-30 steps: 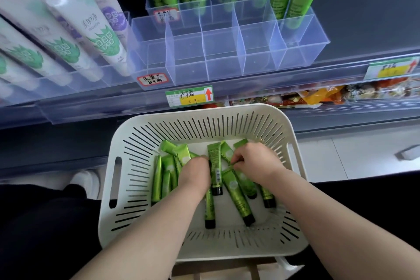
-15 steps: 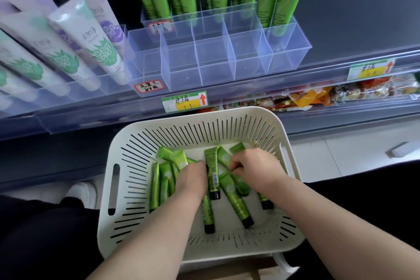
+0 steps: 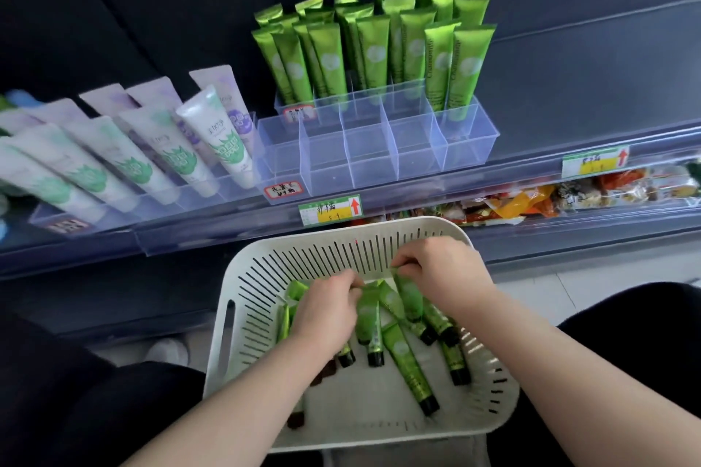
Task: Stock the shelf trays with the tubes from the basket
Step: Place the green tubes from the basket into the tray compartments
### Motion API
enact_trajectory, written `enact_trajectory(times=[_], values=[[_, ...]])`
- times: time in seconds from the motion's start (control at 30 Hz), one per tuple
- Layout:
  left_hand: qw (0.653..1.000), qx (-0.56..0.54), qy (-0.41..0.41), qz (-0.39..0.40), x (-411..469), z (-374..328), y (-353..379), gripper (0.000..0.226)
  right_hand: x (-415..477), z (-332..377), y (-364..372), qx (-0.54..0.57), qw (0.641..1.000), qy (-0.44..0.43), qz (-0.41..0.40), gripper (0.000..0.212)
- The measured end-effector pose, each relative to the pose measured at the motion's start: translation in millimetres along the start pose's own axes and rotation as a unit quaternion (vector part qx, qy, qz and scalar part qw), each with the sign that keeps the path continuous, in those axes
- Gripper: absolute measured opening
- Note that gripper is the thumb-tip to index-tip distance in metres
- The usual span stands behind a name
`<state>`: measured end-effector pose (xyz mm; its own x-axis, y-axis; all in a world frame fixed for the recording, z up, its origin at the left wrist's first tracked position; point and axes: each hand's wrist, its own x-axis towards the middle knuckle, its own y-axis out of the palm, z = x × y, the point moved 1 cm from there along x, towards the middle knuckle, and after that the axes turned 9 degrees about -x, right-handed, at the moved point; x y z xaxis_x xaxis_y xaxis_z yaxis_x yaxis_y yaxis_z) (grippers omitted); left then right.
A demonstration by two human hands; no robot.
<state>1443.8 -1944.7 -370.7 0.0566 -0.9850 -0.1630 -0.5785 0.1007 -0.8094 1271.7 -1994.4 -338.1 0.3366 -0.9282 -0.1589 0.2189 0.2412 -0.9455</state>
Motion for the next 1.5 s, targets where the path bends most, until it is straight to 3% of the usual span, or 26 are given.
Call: enact_trajectory(times=[0.13,0.3,0.43,0.6,0.9,1.13,1.5], values=[[0.986,-0.108,0.054,-0.115,12,-41,-52,0.010,0,-2,-50,-0.003,0.994,0.011,-0.113,0.019],[0.930,-0.281,0.082,-0.225,42,-91,-116,0.032,5,0,-113,-0.018,0.974,0.004,-0.227,0.021],[0.901,-0.315,0.120,-0.274,64,-130,-149,0.019,10,-1,-152,-0.007,0.954,0.013,-0.298,0.021],[0.899,-0.286,0.134,-0.303,105,-160,-163,0.017,20,-11,-178,0.015,0.935,0.011,-0.354,0.021],[0.952,-0.112,0.102,-0.267,169,-190,-149,0.019,38,-24,-195,0.024,0.935,0.006,-0.353,0.023],[0.963,-0.140,0.064,-0.219,190,-180,-135,0.019,47,-30,-200,0.062,0.926,-0.008,-0.372,0.021],[0.956,-0.129,0.122,-0.232,158,-159,-145,0.029,99,-1,-206,0.015,0.912,-0.011,-0.410,0.022]])
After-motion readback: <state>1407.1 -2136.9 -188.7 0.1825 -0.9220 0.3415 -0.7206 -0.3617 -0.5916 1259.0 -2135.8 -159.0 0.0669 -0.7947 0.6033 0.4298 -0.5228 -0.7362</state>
